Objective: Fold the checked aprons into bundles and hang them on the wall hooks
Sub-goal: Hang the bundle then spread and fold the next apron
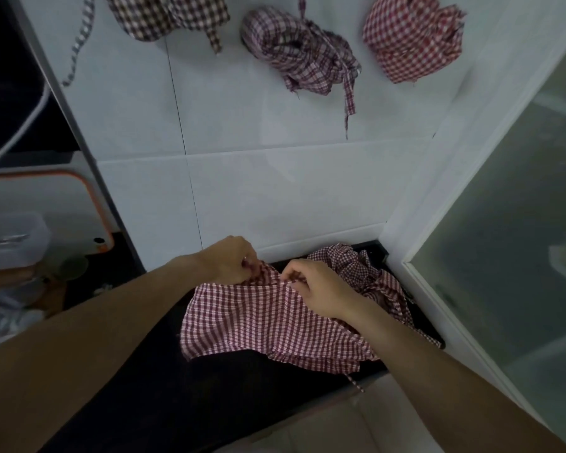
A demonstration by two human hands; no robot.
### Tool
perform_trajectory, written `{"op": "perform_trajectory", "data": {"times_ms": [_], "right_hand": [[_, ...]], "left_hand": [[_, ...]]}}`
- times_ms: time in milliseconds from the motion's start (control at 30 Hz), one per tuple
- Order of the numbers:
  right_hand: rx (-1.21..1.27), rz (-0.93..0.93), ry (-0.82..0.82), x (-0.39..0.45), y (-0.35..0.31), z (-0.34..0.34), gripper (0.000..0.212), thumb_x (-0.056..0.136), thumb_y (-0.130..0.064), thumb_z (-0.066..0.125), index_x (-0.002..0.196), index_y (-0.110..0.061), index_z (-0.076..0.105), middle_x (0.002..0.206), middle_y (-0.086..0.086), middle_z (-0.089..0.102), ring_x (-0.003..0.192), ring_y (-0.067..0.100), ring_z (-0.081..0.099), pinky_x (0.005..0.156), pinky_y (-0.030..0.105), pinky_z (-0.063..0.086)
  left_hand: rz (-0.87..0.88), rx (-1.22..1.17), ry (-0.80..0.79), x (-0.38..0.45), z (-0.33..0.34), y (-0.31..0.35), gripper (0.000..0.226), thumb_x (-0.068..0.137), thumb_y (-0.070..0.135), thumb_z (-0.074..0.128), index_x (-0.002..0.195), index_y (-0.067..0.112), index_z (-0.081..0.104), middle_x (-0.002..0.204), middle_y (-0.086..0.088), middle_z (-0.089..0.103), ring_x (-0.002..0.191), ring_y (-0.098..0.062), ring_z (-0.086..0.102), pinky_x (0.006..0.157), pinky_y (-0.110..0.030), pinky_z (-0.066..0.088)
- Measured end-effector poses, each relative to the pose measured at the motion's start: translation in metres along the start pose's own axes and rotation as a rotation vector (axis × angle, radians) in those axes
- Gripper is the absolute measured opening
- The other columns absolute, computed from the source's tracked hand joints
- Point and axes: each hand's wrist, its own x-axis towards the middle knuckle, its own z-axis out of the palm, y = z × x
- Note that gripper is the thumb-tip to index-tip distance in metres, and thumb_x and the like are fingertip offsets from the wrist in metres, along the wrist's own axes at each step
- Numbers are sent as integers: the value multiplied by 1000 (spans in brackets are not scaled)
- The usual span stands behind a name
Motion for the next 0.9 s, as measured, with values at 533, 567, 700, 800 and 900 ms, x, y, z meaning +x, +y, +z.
{"op": "perform_trajectory", "data": {"times_ms": [533,567,700,800,900], "right_hand": [[344,393,-263,20,6,-68,13,95,-11,67,105,-4,70,88,10,77,77,20,75,71,27,59],[421,470,-133,25,14,-78,16,94,-10,67,107,-1,70,89,13,76,76,21,75,68,26,58],[93,861,319,46,50,-101,64,95,-33,62,140,5,38,134,23,52,120,35,55,95,39,49],[-189,723,120,43,41,-92,78,90,-40,69,147,0,33,143,20,45,131,37,46,108,44,42],[9,416,-221,29,9,-66,50,87,-52,70,119,-13,68,120,0,68,111,20,64,102,37,48]], "left_hand": [[-3,-102,-125,-26,22,-20,20,90,37,70,71,32,65,86,16,60,82,-1,56,79,-22,48],[-13,-104,-123,-27,22,-21,20,90,37,69,71,33,65,86,16,59,82,-2,56,79,-22,48],[-58,-125,-117,-29,22,-22,18,89,37,70,73,34,63,89,15,61,86,-7,58,79,-22,49],[-71,-125,-94,-28,21,-21,18,88,33,71,73,31,62,87,12,62,84,-8,58,76,-22,49],[-69,-182,-38,-25,20,-17,17,87,25,72,73,25,61,86,7,64,82,-11,60,71,-19,49]]}}
